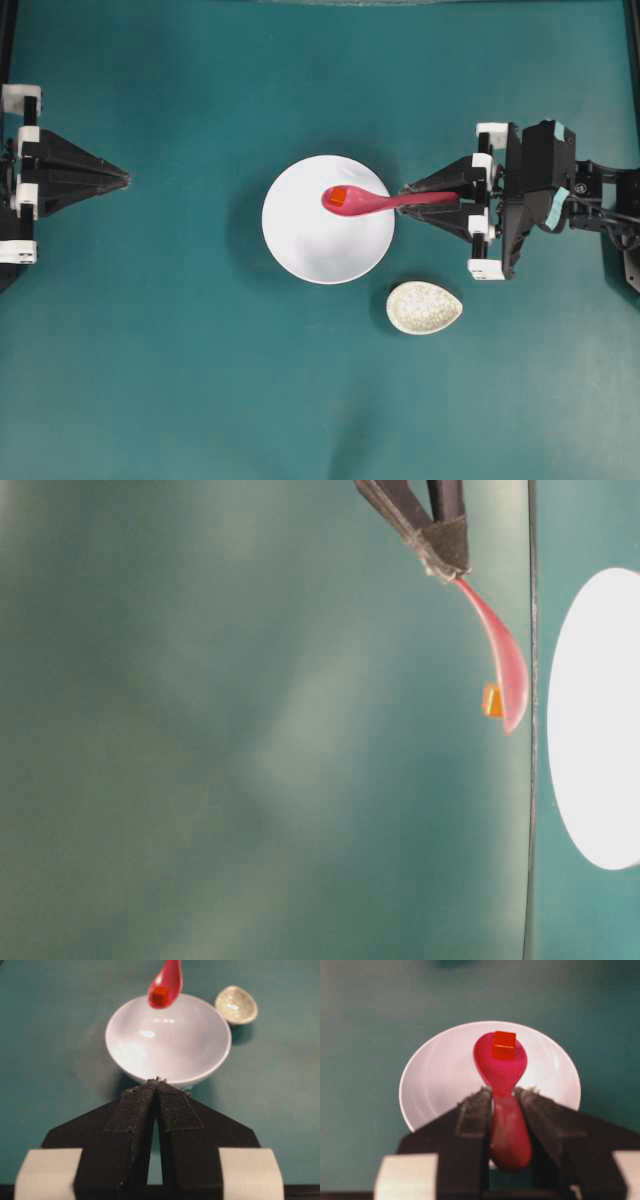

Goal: Grip the spoon and scoop the red block from the bowl with right arm.
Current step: 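Lift the spoon with the red cube up out of the bowl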

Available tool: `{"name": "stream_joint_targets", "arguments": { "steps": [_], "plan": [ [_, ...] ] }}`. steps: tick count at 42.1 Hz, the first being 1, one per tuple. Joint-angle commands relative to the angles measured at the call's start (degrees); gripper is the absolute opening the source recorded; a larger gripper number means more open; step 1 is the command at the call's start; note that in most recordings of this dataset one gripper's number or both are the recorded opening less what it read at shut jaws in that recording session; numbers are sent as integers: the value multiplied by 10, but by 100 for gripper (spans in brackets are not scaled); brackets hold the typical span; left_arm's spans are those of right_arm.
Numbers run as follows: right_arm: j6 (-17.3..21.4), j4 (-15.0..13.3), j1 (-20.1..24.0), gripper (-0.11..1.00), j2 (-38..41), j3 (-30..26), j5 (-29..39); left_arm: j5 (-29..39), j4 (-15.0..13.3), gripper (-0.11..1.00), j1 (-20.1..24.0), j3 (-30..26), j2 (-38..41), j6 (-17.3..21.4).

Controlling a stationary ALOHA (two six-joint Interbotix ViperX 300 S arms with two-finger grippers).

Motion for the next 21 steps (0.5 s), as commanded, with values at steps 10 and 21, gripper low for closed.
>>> {"name": "stream_joint_targets", "arguments": {
  "steps": [10,21],
  "plan": [
    [-3,-28,3,24,-18,-38,5,-1,1,0,1,-13,4,-1],
    [-4,-51,3,24,-48,-54,47,-1,1,0,1,-13,4,-1]
  ]
}}
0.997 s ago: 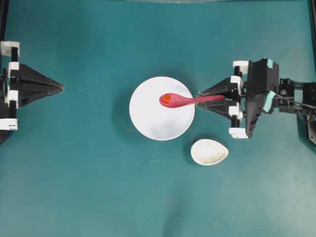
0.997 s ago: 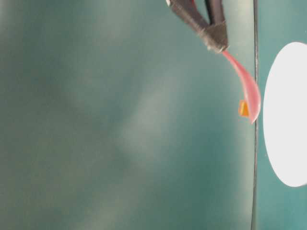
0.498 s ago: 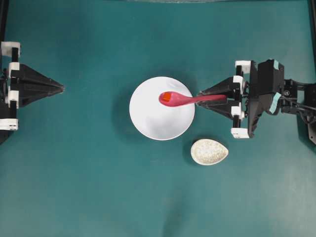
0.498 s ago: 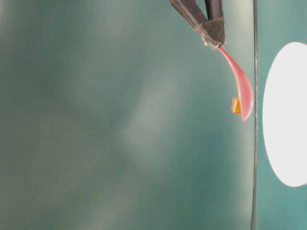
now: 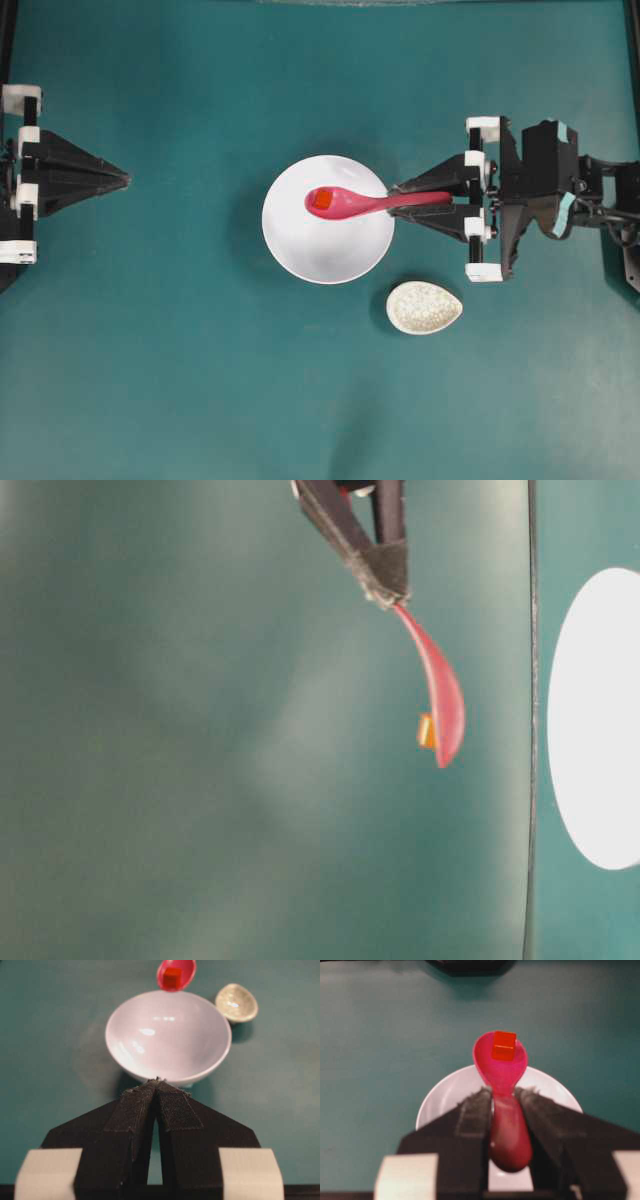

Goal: Grip the spoon and scoop the red block from the bowl with right arm.
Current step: 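Lift the spoon with the red cube up out of the bowl, then hold the spoon with the cube steady above the bowl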

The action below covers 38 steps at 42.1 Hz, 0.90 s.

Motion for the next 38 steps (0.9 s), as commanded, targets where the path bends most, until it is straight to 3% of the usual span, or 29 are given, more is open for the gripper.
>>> {"name": "stream_joint_targets", "arguments": {
  "steps": [1,20,38],
  "plan": [
    [-2,-6,1,24,-19,-15,8,-3,1,0,2,-13,4,-3],
    [-47,-11,2,24,-69,-40,47,-3,1,0,2,-13,4,-11],
    [-52,-11,-5,24,-68,-50,50,-3,1,0,1,-13,4,-11]
  ]
}}
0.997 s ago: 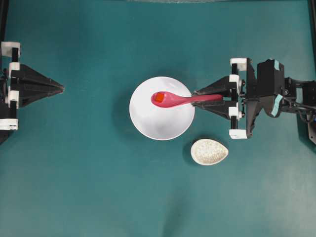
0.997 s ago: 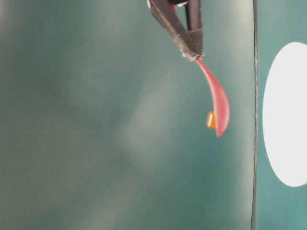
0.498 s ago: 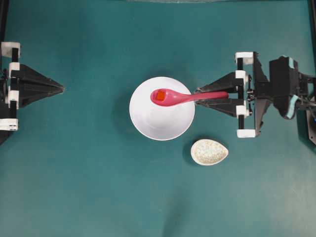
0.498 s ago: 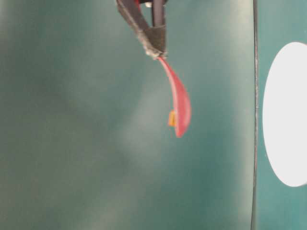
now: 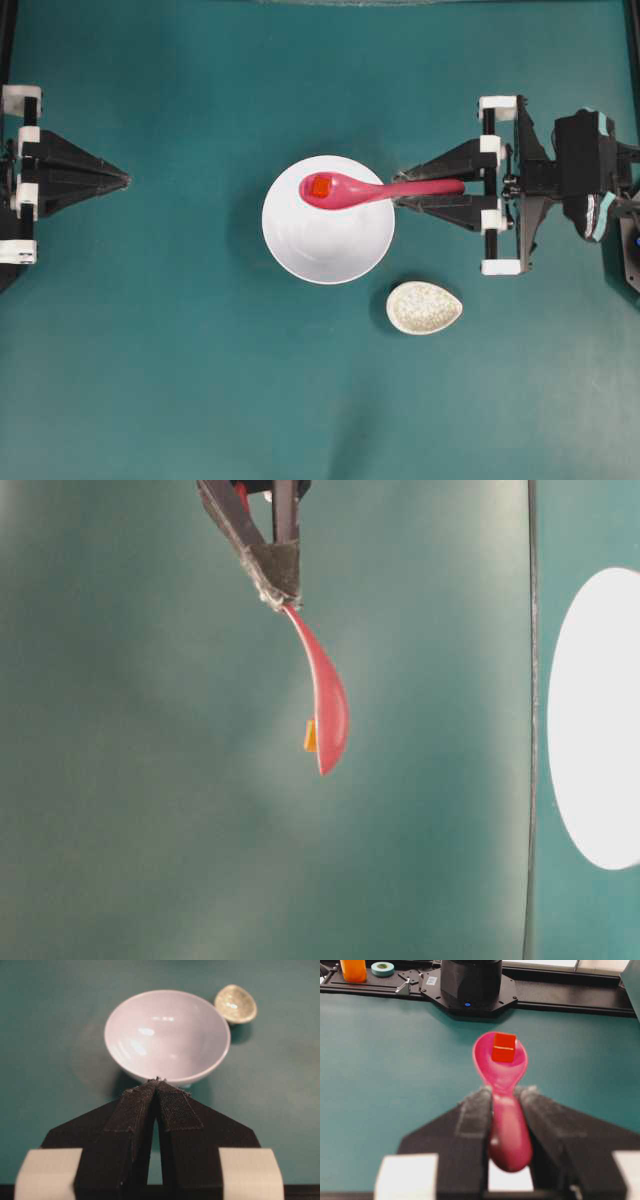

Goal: Grip the spoon and scoop the red block from the bowl with right arm.
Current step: 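Hold the spoon with the cube steady above the bowl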

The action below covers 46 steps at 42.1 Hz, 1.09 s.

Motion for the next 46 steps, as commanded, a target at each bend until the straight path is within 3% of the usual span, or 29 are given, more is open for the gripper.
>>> {"name": "stream_joint_targets", "arguments": {
  "steps": [1,24,46],
  "plan": [
    [-2,0,-4,24,-6,-16,-2,-2,1,0,1,-12,4,-1],
    [0,1,-5,24,-3,-17,34,21,1,0,-3,-11,3,2],
    [-3,0,-11,24,-2,-18,11,-1,1,0,-4,-11,6,1]
  ]
}}
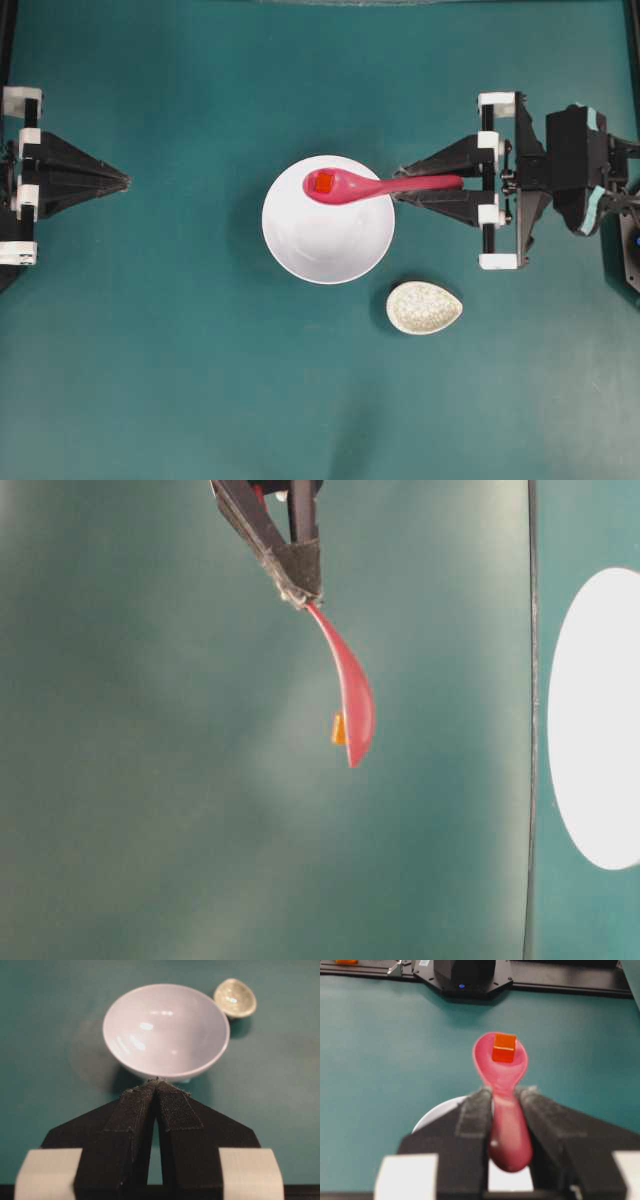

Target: Grip the spoon and scoop the red block from the bowl with right arm.

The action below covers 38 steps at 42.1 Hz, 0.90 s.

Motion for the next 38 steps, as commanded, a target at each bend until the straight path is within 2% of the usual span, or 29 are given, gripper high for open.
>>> {"name": "stream_joint_targets", "arguments": {
  "steps": [1,6,38],
  "plan": [
    [-1,0,1,24,-3,-16,-18,-7,1,0,-1,-11,5,0],
    [-1,-1,0,24,-3,-16,-35,-7,1,0,-1,-11,5,0],
    [0,0,0,24,3,-18,-35,-7,1,0,0,-11,6,0]
  ]
}}
